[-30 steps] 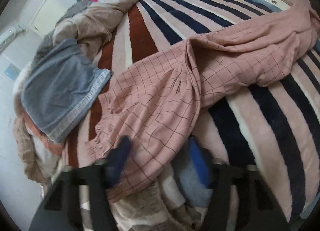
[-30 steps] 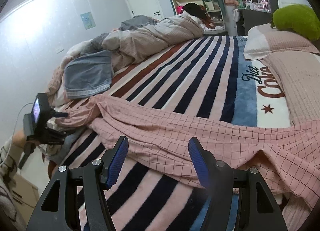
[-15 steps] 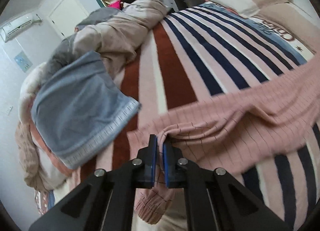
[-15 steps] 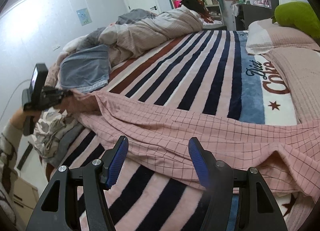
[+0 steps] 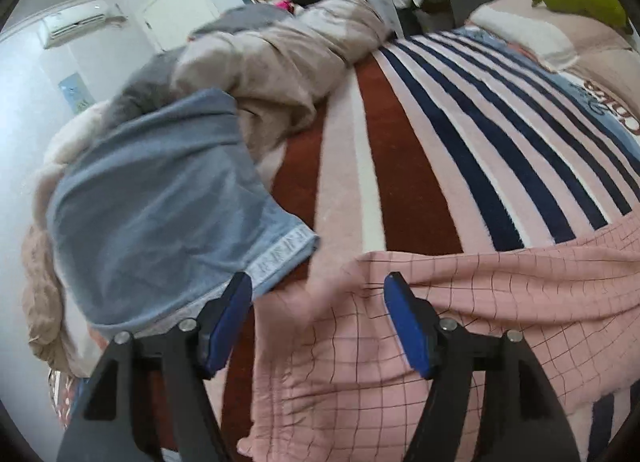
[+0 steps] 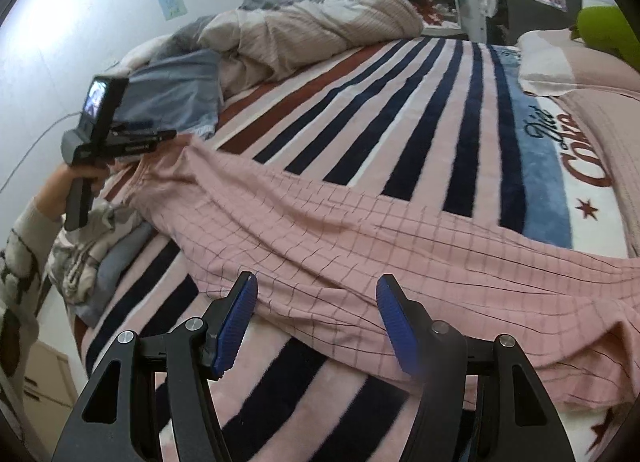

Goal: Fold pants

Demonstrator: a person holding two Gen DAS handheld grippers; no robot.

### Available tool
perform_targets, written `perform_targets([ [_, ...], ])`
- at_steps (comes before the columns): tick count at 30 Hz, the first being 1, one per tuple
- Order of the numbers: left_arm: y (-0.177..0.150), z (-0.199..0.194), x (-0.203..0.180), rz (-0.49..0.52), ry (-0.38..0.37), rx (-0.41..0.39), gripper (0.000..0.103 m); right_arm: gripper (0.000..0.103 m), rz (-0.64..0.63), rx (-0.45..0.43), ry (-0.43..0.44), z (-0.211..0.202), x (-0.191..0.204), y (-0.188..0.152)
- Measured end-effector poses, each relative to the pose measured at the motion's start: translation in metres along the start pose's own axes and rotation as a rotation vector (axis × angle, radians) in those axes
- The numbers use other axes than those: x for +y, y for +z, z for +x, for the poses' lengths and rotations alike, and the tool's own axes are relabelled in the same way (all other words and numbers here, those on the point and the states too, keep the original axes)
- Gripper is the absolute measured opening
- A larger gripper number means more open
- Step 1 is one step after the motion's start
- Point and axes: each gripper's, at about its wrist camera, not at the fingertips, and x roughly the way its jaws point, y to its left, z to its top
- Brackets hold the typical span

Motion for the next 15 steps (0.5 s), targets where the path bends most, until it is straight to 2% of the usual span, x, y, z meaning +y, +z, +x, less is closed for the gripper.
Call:
perform_targets([
  [1,-0.002,-0.005,0.002,-0.016,-0.023,-0.007,0.065,0.044,-0.010,0.007,0.008,0.004,0.002,0.000],
  [2,-0.004,-0.012,0.004,-0.036,-0.065,-0.011,0.065,0.038,-0.025,0.017,0.020,0.008,0.004,0.000],
  [4,-0.009,-0.025,-0.001,-0.062,-0.157,-0.010,0.065,0.017,-0.042,0.031,0.039,0.015,0.007,0.000],
  [7,-0.019,-0.041,-0.030,-0.027,-0.280,0.001,0.064,0.012,-0.050,0.052,0.063,0.026,0.009,0.002],
  [9,-0.028,-0.044,-0.058,-0.002,-0.375,0.037,0.055,0.010,-0.058,0.067,0.076,0.033,0.010,0.001],
  [11,-0.037,-0.041,-0.087,0.025,-0.459,0.096,0.051,0.010,-0.070,0.085,0.092,0.039,0.010,-0.001],
  [15,-0.041,-0.032,-0.131,0.067,-0.499,0.143,0.046,0.010,-0.085,0.110,0.040,0.054,0.002,-0.004],
])
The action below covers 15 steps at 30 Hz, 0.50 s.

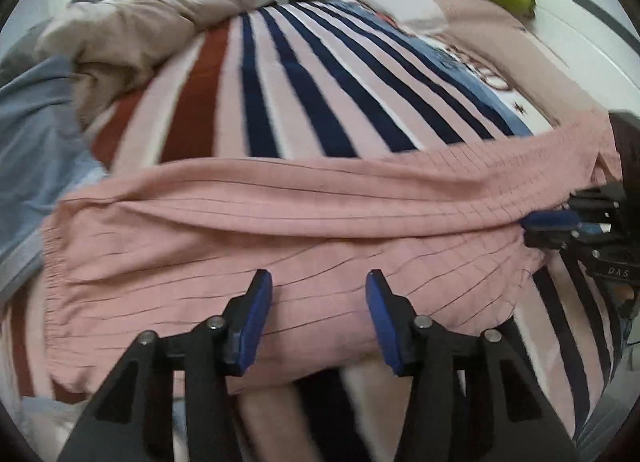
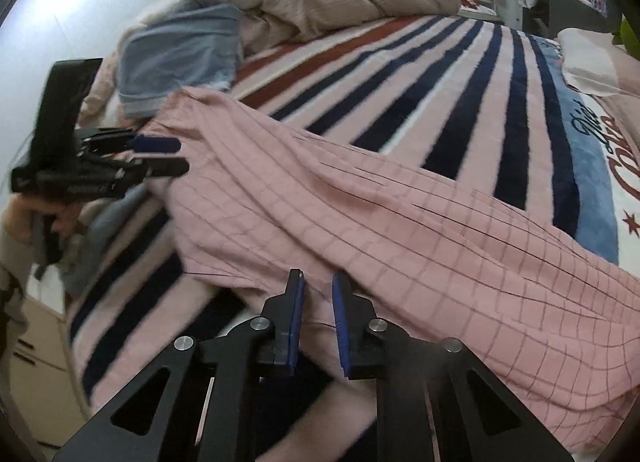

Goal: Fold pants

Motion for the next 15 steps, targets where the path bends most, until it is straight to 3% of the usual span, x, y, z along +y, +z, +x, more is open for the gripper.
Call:
perform_targets([
  [4,0.009,0.023,-0.020,0.027,0.035,0.019,0.046,0.006,0.010,-0.001,-0.018,0.005,-0.012,0.001],
  [8,0.029,0.038,-0.026,0.029,0.059,0.010,0.046,0.007,-0.010,-0.034,-0.110,0.006,-0.023,0.007],
  [12,0.049,0.046,-0.027,0.019,0.088,-0.021,0.046,0.007,-0.004,-0.042,-0.136,0.013,-0.040,0.016],
  [15,0.059,0.049,-0.021,-0.027,0.103,-0.080,0.046,0.008,-0.010,-0.078,-0.203,0.014,-0.048,0.022],
])
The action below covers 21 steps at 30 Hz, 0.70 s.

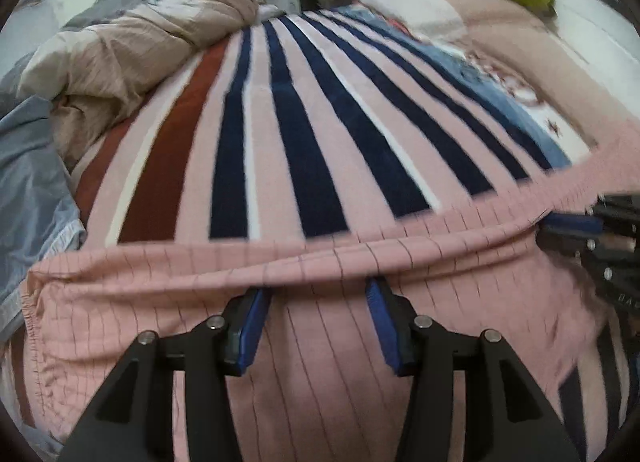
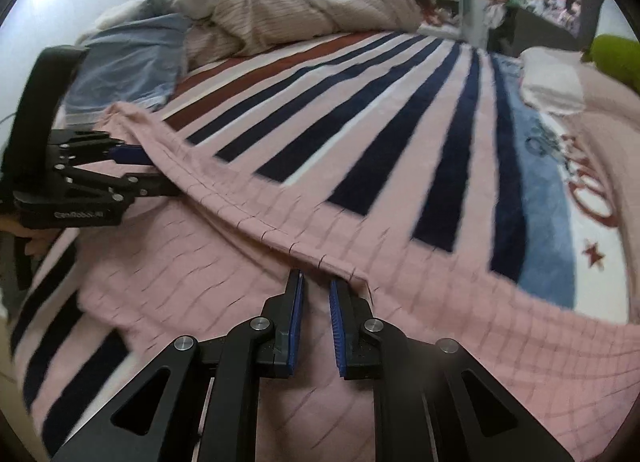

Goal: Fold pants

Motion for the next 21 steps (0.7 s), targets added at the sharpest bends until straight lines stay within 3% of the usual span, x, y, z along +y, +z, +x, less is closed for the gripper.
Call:
perform_targets([
  [3,0.007,0.009,0.005,-0.048,0.046,-0.037,0.046,0.010,-0.008,-0.046,-0.084,0.002,-0.007,0.006],
  [6,0.011,0.008,0.004,-0.071,0.077,-0.061,0.046,0.023,-0.007,-0.072,-0.111,-0.001,-0.014,0.011],
  [10,0.004,-0.027,-0.011,-0.075,0.005,-0.156,0.057,0.040,-0.001,-0.107,-0.103,-0.029,-0.024,0.007],
  [13,-0.008,-0.063,-0.032,-0.038,-0.051,-0.222,0.060,0.053,-0.013,-0.113,-0.112,-0.064,-0.036,-0.006],
  [17,-0.025,-0.094,-0.061,0.010,-0.106,-0.278,0.064,0.061,-0.034,-0.110,-0.260,-0.123,-0.057,-0.035],
  [21,-0.036,-0.099,-0.086,0.025,-0.160,-0.278,0.064,0.065,-0.002,-0.061,-0.371,-0.174,-0.082,-0.071],
])
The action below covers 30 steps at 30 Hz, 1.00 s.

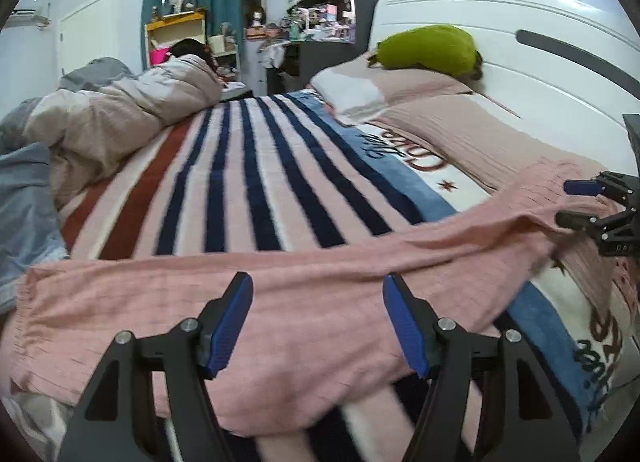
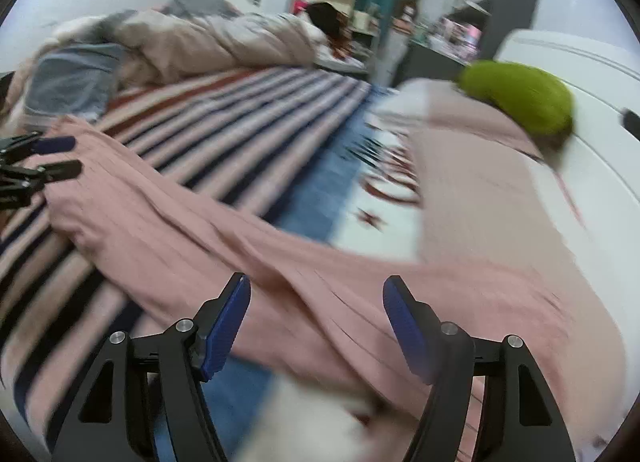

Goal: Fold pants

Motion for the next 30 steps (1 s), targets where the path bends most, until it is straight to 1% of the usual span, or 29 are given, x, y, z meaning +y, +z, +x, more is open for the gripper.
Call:
perform_targets([
  [3,-0.005,0.010,-0.015,-0.014,-0.035,0.017,0.064,0.065,0.001,0.054,-0.064,-0.012,-0.021,-0.025],
  [5,-0.006,0.016,-0.024,-0.023,-0.057,0.030,0.064,0.065,0.008,0.092,-0.078,-0.011,-0.031,-0.038],
  [7,-0.006,0.019,-0.033,-0.012,-0.061,0.038,0.064,0.065,0.009,0.117,-0.087,-0.006,-0.037,-0.047],
  [10,-0.006,0.020,-0.045,0.008,-0.078,0.043,0.064,0.065,-0.060,0.122,-0.152,0.000,-0.035,-0.057],
  [13,-0.006,0.019,-0.050,0.017,-0.074,0.046,0.064,0.065,-0.120,0.119,-0.199,0.005,-0.034,-0.063],
  [15,-0.006,0.019,-0.049,0.013,-0.075,0.048,0.064,0.062,-0.139,0.113,-0.224,0.006,-0.034,-0.066],
  [17,-0.006,0.018,-0.049,0.000,-0.072,0.053,0.064,0.051,-0.153,0.099,-0.260,0.006,-0.036,-0.066],
  [19,-0.006,0.018,-0.047,-0.006,-0.068,0.053,0.064,0.017,-0.156,0.079,-0.309,0.004,-0.039,-0.063],
  [20,-0.005,0.017,-0.047,-0.008,-0.067,0.051,0.064,0.010,-0.148,0.065,-0.316,0.001,-0.043,-0.060],
  [21,-0.006,0.017,-0.047,-0.007,-0.067,0.049,0.064,0.004,-0.130,0.055,-0.301,-0.001,-0.046,-0.058],
  [22,-0.005,0.017,-0.048,-0.006,-0.068,0.047,0.064,0.004,-0.099,0.046,-0.278,-0.004,-0.052,-0.053],
  [24,-0.004,0.016,-0.048,-0.004,-0.066,0.044,0.064,0.003,-0.068,0.031,-0.264,-0.008,-0.058,-0.047],
  [30,-0.002,0.020,-0.045,-0.011,-0.061,0.043,0.064,0.001,-0.059,-0.004,-0.267,-0.012,-0.070,-0.024],
])
